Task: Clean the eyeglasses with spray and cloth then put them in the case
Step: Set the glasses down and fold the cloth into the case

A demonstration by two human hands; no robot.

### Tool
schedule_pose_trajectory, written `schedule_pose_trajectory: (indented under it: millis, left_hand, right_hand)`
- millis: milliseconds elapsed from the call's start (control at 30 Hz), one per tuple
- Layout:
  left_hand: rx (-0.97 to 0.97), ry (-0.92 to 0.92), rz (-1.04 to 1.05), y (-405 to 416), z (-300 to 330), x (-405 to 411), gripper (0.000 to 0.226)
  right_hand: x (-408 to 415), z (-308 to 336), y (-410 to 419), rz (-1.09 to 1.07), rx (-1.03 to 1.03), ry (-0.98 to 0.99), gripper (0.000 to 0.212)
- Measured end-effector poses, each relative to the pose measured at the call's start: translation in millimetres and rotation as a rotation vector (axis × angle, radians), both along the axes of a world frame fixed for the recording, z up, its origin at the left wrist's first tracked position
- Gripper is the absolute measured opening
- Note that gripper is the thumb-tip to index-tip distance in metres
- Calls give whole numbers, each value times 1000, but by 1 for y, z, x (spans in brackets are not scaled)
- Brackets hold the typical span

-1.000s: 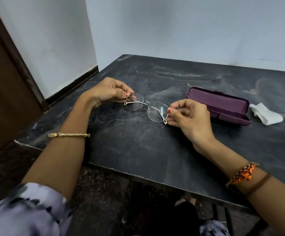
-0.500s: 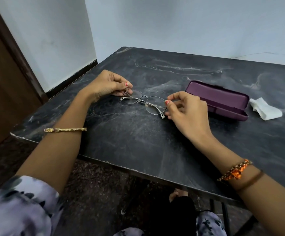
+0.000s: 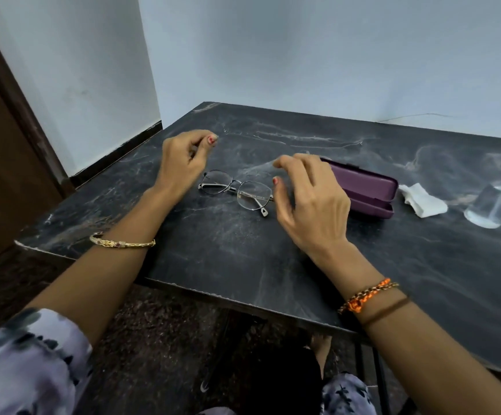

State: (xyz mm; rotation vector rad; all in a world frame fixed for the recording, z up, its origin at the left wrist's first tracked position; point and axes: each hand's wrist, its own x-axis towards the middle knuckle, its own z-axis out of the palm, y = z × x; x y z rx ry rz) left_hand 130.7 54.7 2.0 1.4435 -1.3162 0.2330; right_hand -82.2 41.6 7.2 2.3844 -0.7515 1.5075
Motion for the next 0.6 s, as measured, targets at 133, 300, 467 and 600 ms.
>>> schedule_pose_trajectory:
  millis: [133, 300, 467, 600]
  left_hand:
    - [-222, 79, -49, -1, 15, -41, 27]
    - [-186, 301, -103, -24, 37, -100, 19]
    - [146, 251, -8, -54, 28, -129, 13]
    - [342, 149, 55, -61, 14, -134, 20]
  right_hand:
    - [-17, 7, -9, -31, -46, -17, 17]
    - [-70, 12, -37, -138, 134, -99, 21]
    - [-120, -4, -55, -206, 500, -211, 24]
    - [-123, -8, -62, -178, 668, -277, 27]
